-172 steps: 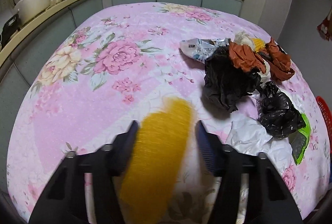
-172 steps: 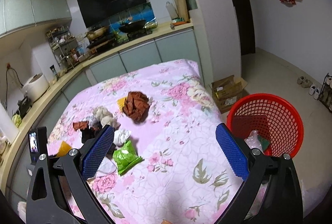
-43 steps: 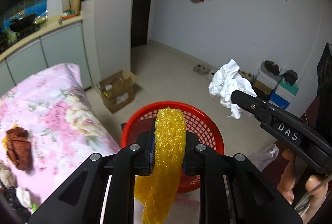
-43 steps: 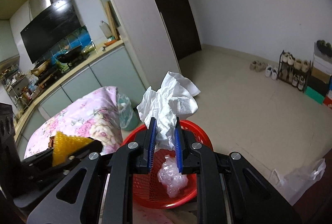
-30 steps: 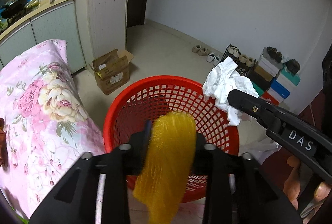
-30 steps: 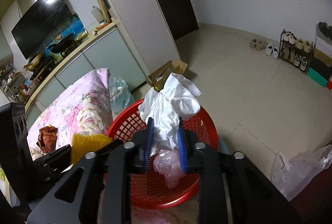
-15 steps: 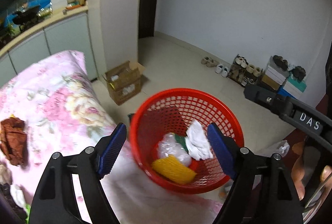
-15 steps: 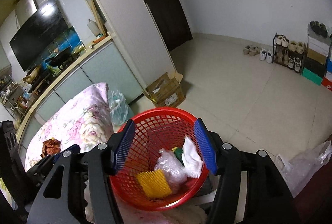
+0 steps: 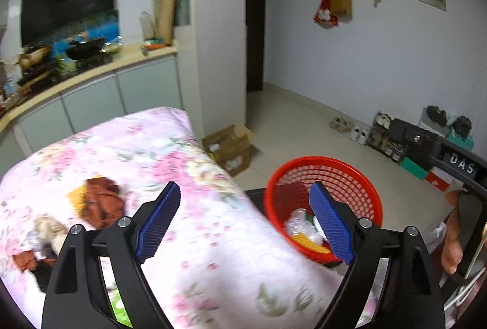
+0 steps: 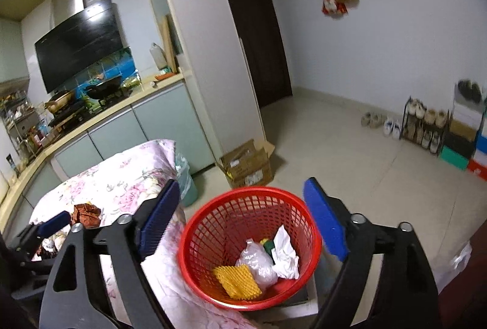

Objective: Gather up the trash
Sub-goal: 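Move both open tools back over the remaining trash on the table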

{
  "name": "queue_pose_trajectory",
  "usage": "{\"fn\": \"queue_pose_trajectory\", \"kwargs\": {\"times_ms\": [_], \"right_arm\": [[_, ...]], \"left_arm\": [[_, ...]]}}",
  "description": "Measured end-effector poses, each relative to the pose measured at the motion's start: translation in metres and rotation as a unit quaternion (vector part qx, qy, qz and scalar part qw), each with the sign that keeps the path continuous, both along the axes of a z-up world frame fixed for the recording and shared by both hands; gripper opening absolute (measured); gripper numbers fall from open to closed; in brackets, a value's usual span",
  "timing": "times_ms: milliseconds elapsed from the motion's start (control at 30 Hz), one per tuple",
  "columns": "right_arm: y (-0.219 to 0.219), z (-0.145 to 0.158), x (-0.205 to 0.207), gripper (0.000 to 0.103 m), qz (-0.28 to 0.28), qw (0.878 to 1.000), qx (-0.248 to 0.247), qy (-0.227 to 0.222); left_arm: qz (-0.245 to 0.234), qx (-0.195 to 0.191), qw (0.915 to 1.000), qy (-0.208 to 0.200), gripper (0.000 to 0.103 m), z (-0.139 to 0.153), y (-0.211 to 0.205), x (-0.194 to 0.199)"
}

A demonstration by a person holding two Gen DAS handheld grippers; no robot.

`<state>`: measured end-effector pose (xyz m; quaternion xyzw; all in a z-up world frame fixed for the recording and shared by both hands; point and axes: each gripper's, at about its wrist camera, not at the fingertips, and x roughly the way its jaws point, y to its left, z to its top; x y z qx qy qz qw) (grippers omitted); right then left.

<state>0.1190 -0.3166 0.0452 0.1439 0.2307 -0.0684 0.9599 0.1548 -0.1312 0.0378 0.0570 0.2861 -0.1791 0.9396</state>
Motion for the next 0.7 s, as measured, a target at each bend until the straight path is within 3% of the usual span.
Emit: {"fn": "queue_pose_trajectory", "kwargs": {"times_ms": [300, 700], "right_arm": [[0.029, 0.016, -0.016, 0.089, 0.015, 0.998, -0.054, -0.032], [0.071, 0.019, -0.03, 0.089, 0.045, 0.997, -0.06, -0.035]], "left_arm": [[0.081, 0.014, 0.9962, -0.031, 0.086, 0.01, 0.071, -0.029], [0.177, -0.014, 0.984, -0.016, 0.086, 0.008, 0.176, -0.049]]}}
